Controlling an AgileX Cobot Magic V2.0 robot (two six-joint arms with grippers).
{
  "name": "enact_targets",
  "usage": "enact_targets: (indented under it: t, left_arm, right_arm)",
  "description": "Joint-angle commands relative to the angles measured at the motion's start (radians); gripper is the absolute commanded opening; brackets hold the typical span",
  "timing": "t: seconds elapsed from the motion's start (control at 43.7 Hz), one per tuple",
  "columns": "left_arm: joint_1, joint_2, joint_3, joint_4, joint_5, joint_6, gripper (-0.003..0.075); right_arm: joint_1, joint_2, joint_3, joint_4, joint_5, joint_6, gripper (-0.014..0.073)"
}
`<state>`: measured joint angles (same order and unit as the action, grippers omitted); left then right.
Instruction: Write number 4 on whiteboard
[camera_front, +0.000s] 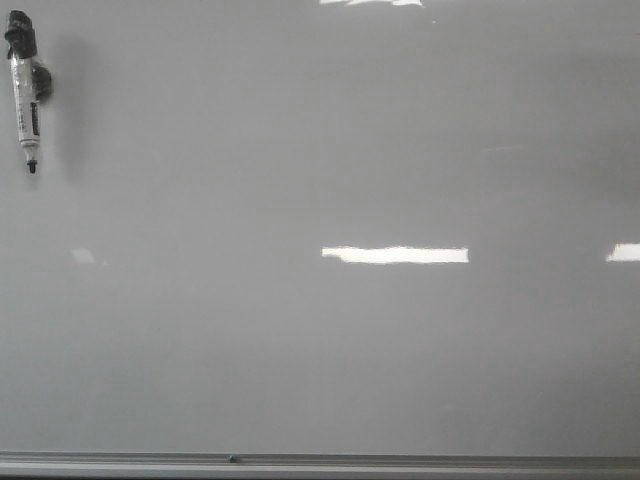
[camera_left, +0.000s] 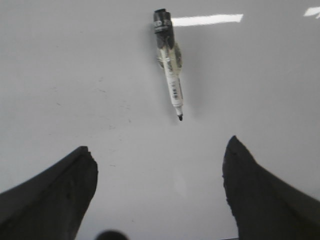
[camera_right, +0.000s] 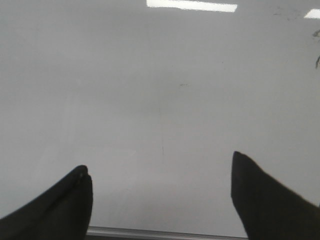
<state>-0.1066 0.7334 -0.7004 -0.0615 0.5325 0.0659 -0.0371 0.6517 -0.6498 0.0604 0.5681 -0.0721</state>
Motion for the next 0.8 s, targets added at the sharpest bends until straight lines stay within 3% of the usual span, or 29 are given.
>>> enact_targets:
  t: [0.0, 0.366, 0.778]
  left_arm:
    - [-0.056, 0.044, -0.028, 0.007, -0.107, 0.007, 0.0535]
    - [-0.061, 0.278, -0.028, 0.005, -0.322, -0.14, 0.0533]
    - [-0.061, 0.535, -0.028, 0.002, -0.607, -0.142, 0.0533]
  right_arm:
    - [-0.003, 0.006, -0.026, 0.003, -0.062, 0.0, 0.061]
    - [-0.003, 0.006, -0.026, 0.003, -0.06, 0.0, 0.061]
    - [-0.003, 0.006, -0.026, 0.003, -0.063, 0.0, 0.061]
